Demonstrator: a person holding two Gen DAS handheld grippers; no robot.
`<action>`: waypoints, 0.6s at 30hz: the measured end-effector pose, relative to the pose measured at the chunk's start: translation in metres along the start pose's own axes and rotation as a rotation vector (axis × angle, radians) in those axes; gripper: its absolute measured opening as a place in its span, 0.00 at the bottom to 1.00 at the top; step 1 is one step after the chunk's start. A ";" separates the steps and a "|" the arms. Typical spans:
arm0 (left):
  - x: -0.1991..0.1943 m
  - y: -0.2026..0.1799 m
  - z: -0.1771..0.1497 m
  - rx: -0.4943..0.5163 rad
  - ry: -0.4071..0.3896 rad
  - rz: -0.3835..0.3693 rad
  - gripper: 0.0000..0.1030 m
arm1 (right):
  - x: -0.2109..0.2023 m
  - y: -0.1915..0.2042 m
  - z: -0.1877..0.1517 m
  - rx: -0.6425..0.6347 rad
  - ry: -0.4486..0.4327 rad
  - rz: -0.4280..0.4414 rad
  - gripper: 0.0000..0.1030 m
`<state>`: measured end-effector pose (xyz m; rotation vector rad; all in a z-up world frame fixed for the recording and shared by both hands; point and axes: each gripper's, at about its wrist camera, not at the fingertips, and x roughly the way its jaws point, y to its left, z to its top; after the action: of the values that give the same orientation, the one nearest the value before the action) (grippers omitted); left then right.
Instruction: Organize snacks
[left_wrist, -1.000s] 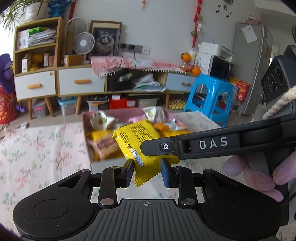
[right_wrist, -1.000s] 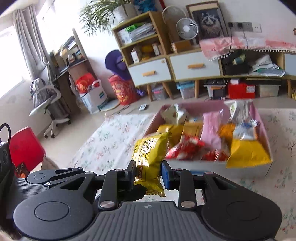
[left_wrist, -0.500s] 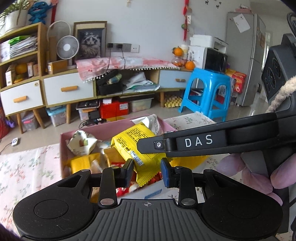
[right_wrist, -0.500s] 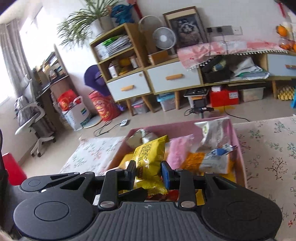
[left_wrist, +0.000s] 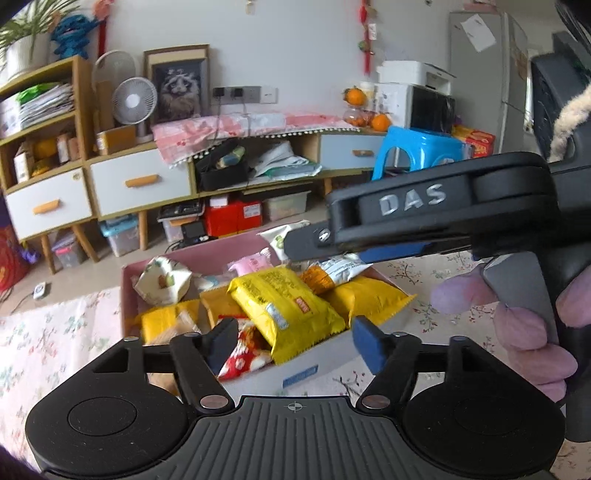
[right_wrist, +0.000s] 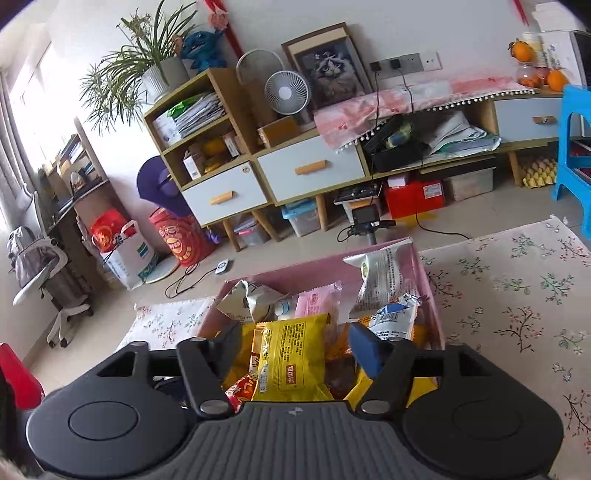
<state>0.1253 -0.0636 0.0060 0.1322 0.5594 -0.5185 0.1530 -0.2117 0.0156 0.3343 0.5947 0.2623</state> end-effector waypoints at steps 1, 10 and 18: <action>-0.005 0.001 -0.001 -0.017 0.008 0.008 0.75 | -0.002 0.000 0.000 0.002 -0.002 -0.001 0.63; -0.041 0.006 -0.017 -0.127 0.138 0.125 0.88 | -0.034 0.015 -0.010 -0.020 0.041 -0.071 0.82; -0.079 0.007 -0.026 -0.236 0.223 0.236 0.95 | -0.068 0.037 -0.028 -0.115 0.074 -0.218 0.88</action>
<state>0.0597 -0.0169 0.0263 0.0298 0.8067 -0.2065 0.0765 -0.1945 0.0416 0.1473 0.6801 0.0990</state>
